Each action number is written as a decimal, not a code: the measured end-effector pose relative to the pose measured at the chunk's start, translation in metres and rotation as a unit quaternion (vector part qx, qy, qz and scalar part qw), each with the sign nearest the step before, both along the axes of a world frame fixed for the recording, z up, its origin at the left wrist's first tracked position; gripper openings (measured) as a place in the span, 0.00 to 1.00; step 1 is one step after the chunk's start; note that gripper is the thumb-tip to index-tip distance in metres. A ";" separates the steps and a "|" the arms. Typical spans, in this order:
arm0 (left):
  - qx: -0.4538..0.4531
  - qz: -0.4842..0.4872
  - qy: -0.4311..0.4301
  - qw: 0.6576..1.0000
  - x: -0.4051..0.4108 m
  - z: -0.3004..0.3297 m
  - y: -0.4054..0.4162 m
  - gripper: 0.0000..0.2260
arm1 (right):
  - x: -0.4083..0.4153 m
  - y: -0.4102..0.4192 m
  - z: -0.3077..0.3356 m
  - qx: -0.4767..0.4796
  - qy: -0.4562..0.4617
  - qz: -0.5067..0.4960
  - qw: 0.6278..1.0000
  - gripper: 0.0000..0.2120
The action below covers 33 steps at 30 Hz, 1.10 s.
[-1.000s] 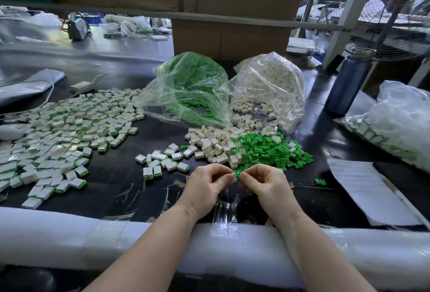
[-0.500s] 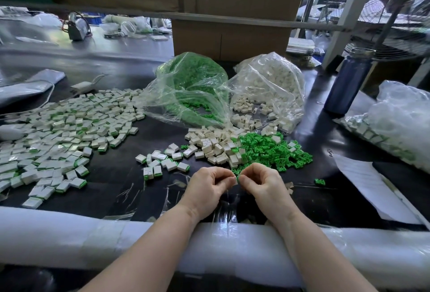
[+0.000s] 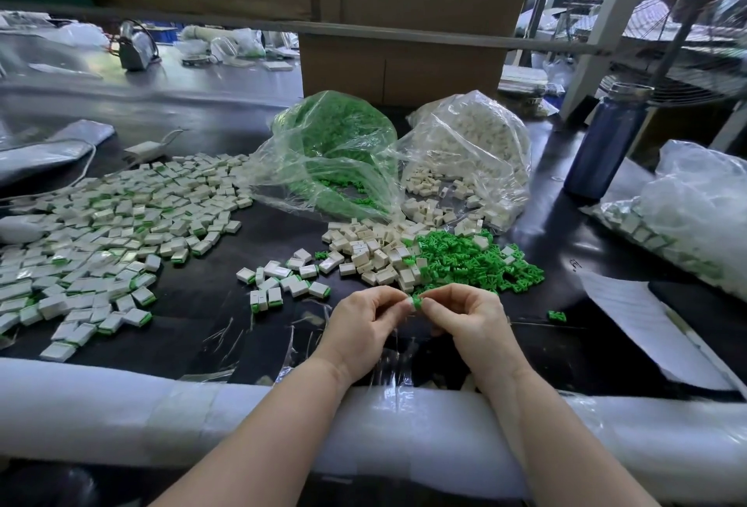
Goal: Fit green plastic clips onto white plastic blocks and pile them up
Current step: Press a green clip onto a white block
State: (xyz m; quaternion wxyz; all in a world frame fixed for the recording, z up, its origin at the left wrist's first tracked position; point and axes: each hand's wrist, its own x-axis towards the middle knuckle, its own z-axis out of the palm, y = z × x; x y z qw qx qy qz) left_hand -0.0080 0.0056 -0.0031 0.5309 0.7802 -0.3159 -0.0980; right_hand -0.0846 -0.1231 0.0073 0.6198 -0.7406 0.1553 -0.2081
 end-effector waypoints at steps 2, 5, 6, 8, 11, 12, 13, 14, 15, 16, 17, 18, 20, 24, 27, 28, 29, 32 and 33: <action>0.006 -0.005 0.009 1.000 0.000 0.001 0.001 0.04 | 0.000 0.001 -0.001 -0.011 0.001 0.001 1.000 0.08; 0.009 -0.008 0.026 1.000 0.000 0.003 0.002 0.04 | 0.002 0.002 -0.002 -0.032 0.011 -0.007 0.999 0.07; 0.011 -0.010 0.030 0.999 0.000 0.004 0.002 0.05 | 0.002 0.002 -0.002 -0.037 0.015 -0.007 0.999 0.08; 0.021 -0.014 0.033 0.999 0.000 0.005 0.002 0.06 | 0.002 0.002 -0.002 -0.046 0.025 -0.006 0.999 0.08; 0.042 -0.016 0.027 0.999 0.000 0.004 0.002 0.06 | 0.003 0.004 -0.002 -0.070 0.040 -0.005 0.997 0.09; 0.050 -0.015 0.022 0.998 0.000 0.004 0.003 0.06 | 0.002 0.004 -0.002 -0.078 0.044 -0.003 0.996 0.09; 0.058 -0.015 0.017 0.998 0.000 0.004 0.004 0.06 | 0.002 0.004 -0.002 -0.084 0.047 0.001 0.995 0.09; 0.065 -0.015 0.014 0.998 0.000 0.004 0.004 0.06 | 0.002 0.003 -0.002 -0.086 0.050 0.006 0.995 0.09; 0.069 -0.016 0.012 0.997 0.000 0.004 0.004 0.06 | 0.001 0.003 -0.001 -0.087 0.054 0.012 0.995 0.10; 0.073 -0.019 0.010 0.997 -0.001 0.005 0.004 0.06 | 0.000 0.003 -0.001 -0.089 0.059 0.018 0.994 0.10; 0.077 -0.022 0.006 0.997 -0.001 0.005 0.004 0.06 | 0.000 0.002 0.000 -0.095 0.064 0.022 0.993 0.10; 0.085 -0.027 -0.003 0.996 -0.002 0.005 0.004 0.06 | 0.000 0.003 0.000 -0.104 0.068 0.025 0.992 0.10; 0.103 -0.035 -0.029 0.994 -0.003 0.006 0.003 0.07 | 0.000 0.004 0.001 -0.121 0.077 0.026 0.989 0.10; 0.091 -0.038 -0.031 0.995 -0.002 0.005 0.004 0.07 | 0.000 0.003 0.000 -0.094 0.065 0.029 0.993 0.10; 0.047 -0.027 0.001 0.999 -0.002 0.004 0.002 0.06 | -0.001 0.002 0.000 -0.040 0.029 0.025 0.998 0.09; 0.033 -0.025 0.010 0.999 -0.002 0.003 0.002 0.06 | 0.000 0.002 0.000 -0.021 0.016 0.021 0.999 0.08; 0.021 -0.026 0.018 0.999 -0.003 0.003 0.001 0.05 | 0.000 0.002 0.000 -0.005 0.006 0.018 1.000 0.07; -0.012 -0.024 0.045 0.999 -0.003 0.003 -0.001 0.05 | 0.000 0.002 0.000 0.015 -0.008 0.017 1.000 0.05; -0.015 -0.017 0.046 0.999 -0.003 0.003 -0.001 0.06 | 0.000 0.002 0.000 0.015 -0.010 0.020 1.000 0.05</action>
